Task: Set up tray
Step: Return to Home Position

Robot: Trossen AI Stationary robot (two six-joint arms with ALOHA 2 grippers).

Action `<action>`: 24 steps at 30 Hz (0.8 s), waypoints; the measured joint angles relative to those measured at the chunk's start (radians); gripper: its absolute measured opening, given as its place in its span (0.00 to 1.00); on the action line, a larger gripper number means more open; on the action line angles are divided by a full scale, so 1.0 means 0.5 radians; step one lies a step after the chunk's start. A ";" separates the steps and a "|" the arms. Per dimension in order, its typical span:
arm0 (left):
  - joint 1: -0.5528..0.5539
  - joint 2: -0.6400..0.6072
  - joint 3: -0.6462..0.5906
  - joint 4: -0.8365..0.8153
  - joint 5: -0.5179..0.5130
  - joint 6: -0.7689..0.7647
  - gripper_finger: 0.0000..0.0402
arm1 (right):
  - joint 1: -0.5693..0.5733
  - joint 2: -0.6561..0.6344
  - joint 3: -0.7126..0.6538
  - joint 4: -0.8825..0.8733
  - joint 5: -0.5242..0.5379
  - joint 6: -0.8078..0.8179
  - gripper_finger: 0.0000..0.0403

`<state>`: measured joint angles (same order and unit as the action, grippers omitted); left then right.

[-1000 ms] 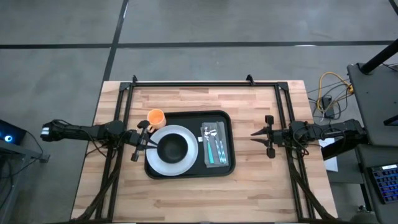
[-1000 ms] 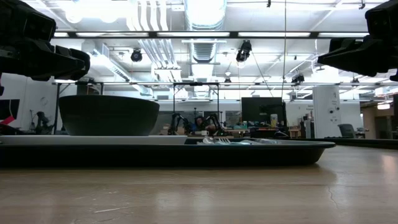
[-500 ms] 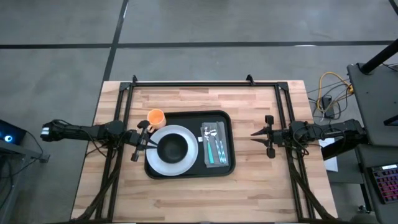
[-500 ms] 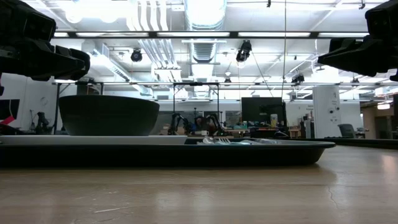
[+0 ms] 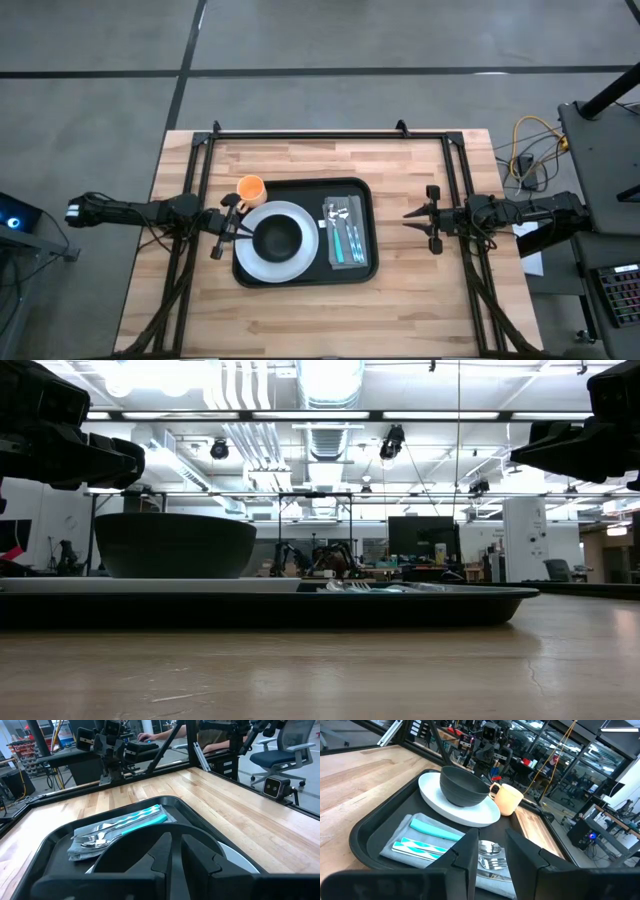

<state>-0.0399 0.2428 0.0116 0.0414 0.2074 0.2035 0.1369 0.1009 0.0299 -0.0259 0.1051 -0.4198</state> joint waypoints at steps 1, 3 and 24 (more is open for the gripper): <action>-0.001 0.000 0.000 0.000 0.001 0.000 0.06 | 0.000 0.000 0.000 0.000 0.000 0.000 0.21; -0.001 0.000 0.000 -0.001 0.001 0.000 0.06 | 0.000 0.000 0.000 0.000 0.000 0.000 0.21; 0.000 0.000 0.000 -0.001 0.001 0.000 0.06 | 0.000 0.000 0.000 0.000 0.000 0.000 0.20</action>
<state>-0.0399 0.2428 0.0116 0.0410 0.2077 0.2035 0.1370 0.1009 0.0299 -0.0260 0.1051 -0.4198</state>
